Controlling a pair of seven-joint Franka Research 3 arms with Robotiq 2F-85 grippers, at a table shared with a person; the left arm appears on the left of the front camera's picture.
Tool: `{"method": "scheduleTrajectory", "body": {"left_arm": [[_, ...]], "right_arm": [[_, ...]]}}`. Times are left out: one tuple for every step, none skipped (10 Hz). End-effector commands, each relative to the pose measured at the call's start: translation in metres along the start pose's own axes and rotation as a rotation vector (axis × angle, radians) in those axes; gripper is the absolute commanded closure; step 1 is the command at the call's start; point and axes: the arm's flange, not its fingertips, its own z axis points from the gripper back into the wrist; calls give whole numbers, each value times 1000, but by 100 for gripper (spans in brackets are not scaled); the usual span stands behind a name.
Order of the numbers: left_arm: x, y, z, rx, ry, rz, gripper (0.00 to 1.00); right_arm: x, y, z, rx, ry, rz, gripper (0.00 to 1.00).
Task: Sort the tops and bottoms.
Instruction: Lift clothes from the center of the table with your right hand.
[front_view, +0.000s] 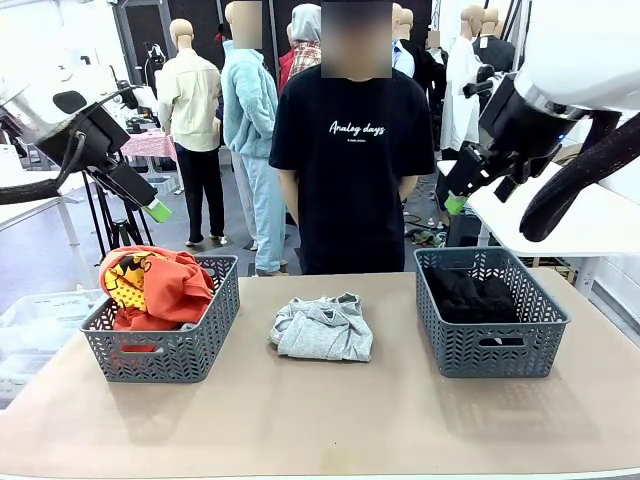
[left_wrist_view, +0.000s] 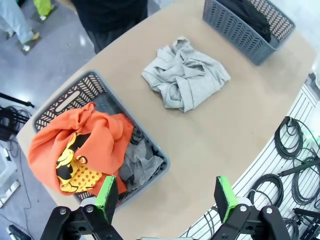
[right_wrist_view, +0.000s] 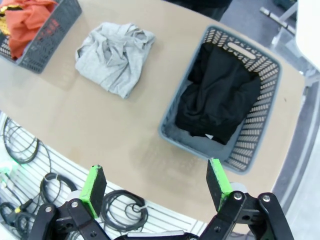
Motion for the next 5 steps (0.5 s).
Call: {"method": "scheduleTrajectory", "body": {"left_arm": [[-2,0,1,3,5,1,0],[-2,0,1,3,5,1,0],[-2,0,1,3,5,1,0],[-2,0,1,3,5,1,0],[-2,0,1,3,5,1,0]], "right_arm": [[17,-7,-14,47,52,32,0],[23,-8,-20,49,48,45,0],[26,-7,-22,42,39,65,0],[28,-7,-23,32,19,83,0],[27,-6,-22,23,-7,98,0]]}}
